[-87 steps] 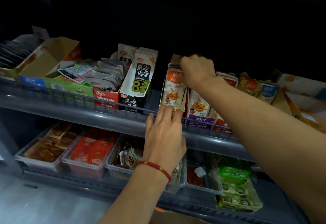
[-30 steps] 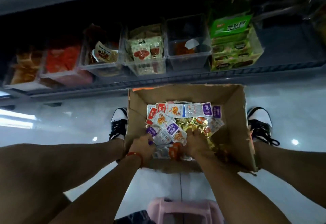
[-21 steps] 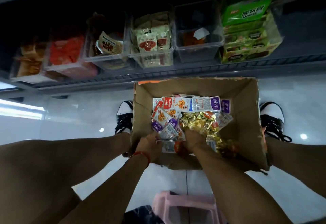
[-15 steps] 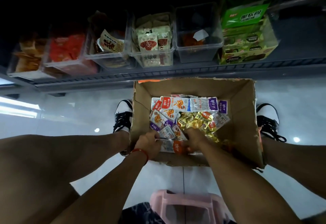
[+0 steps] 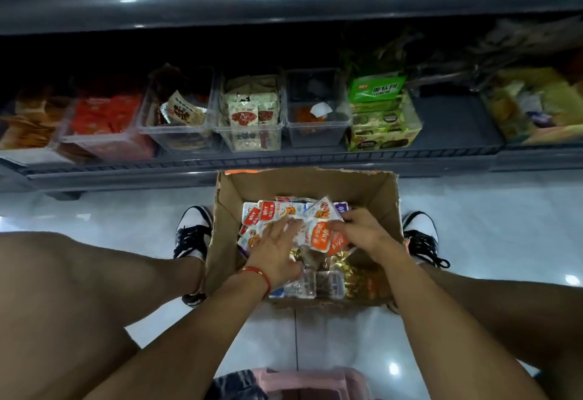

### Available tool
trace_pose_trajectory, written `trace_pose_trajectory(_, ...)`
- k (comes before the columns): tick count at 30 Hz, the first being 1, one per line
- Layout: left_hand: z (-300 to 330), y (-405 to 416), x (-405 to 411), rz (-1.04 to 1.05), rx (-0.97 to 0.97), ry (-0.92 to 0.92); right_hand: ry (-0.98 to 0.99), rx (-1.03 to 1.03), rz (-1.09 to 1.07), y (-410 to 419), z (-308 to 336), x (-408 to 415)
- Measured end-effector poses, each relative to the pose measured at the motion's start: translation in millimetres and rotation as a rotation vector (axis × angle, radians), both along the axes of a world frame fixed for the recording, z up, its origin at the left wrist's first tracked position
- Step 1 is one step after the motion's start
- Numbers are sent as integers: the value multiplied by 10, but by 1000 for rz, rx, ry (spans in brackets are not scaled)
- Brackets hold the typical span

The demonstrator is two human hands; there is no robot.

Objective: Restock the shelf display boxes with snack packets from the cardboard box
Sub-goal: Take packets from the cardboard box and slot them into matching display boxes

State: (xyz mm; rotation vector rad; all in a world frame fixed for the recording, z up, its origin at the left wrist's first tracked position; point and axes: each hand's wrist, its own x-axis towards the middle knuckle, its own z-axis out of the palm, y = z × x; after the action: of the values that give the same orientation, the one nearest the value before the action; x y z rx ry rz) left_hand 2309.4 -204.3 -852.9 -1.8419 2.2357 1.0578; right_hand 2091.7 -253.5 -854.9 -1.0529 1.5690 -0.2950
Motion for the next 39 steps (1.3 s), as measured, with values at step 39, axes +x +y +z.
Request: trace_pose_trajectory(39,1175,-336,65,667,42,869,-315,-190,-59,24,1331,47)
